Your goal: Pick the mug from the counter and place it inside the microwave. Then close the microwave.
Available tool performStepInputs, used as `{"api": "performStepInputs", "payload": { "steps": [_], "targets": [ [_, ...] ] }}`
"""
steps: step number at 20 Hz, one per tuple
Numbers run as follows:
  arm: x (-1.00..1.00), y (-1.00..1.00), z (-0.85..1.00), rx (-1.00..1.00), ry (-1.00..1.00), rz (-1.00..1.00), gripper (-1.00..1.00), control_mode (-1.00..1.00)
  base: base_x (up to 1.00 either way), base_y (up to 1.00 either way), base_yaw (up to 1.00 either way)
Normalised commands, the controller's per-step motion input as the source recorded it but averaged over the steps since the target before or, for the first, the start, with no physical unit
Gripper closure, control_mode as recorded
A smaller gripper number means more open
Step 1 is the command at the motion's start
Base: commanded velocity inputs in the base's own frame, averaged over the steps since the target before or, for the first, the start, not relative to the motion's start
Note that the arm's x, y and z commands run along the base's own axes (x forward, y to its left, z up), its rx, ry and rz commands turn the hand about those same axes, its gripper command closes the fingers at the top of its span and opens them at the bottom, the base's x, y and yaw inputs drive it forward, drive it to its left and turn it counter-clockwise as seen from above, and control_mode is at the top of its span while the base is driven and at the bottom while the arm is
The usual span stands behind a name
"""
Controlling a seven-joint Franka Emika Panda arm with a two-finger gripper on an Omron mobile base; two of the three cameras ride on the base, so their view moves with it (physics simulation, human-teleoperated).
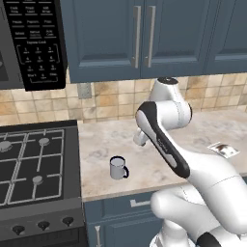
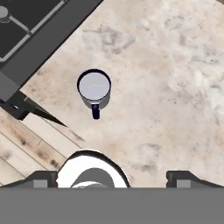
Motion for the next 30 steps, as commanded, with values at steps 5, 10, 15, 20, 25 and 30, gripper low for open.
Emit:
{"api": "performStepInputs", "payload": {
  "steps": [5, 10, 15, 20, 25, 30],
  "targets": [
    [-0.03, 0.27, -0.56, -0.11, 0.0, 0.12, -1.0, -1.0, 0.0, 0.0, 0.0],
    [0.0, 0.0, -0.58, -0.01, -0.03, 0.0, -1.0, -1.0, 0.0, 0.0, 0.0],
    [0.01, 0.0, -0.23, 0.05, -0.01, 0.0, -1.0, -1.0, 0.0, 0.0, 0.0],
    [0.0, 0.0, 0.0, 0.09, 0.0, 0.0, -1.0, -1.0, 0.0, 0.0, 0.0],
    [0.0, 0.0, 0.0, 0.03, 0.05, 0.01, -1.0, -1.0, 0.0, 0.0, 0.0],
    [0.0, 0.13, -0.03, 0.0, 0.07, 0.01, -1.0, -1.0, 0.0, 0.0, 0.0]
  ]
}}
